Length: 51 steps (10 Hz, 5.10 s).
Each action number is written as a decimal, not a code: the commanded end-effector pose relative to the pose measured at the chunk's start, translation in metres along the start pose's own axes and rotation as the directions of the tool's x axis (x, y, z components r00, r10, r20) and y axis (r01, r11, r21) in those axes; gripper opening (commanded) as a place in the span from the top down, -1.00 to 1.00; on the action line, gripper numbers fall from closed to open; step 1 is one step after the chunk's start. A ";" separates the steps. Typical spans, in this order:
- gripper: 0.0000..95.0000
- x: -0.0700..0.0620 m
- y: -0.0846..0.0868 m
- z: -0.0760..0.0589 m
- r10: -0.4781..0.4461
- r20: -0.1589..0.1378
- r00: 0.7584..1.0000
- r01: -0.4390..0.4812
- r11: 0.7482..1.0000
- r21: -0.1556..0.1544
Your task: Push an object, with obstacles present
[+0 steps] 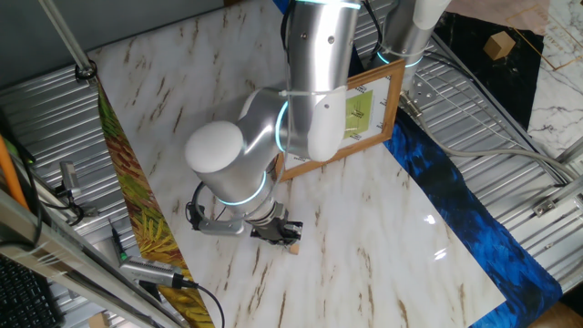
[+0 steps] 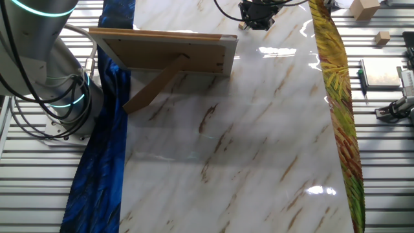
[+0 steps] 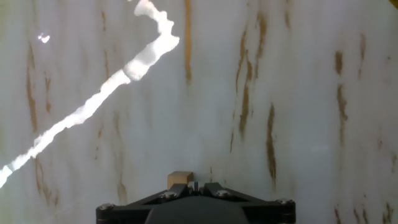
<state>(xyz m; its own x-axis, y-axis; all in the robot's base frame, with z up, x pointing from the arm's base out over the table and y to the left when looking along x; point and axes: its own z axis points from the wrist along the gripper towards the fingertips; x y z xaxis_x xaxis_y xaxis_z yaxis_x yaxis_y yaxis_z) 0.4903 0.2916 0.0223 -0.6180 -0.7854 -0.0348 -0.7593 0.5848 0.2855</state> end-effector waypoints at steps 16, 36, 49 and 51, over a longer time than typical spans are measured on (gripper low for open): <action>1.00 -0.009 0.022 0.022 0.059 0.023 0.998 -0.060 0.998 0.029; 1.00 -0.008 0.086 0.029 0.128 0.042 0.991 -0.128 0.992 0.017; 1.00 -0.011 0.090 0.031 0.124 0.039 0.992 -0.124 0.992 0.022; 1.00 -0.011 0.090 0.031 0.121 0.037 0.992 -0.122 0.992 0.024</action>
<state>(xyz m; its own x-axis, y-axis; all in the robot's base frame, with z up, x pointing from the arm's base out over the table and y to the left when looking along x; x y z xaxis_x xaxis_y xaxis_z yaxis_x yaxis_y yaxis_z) 0.4218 0.3595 0.0192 -0.7129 -0.7003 -0.0364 -0.6825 0.6809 0.2658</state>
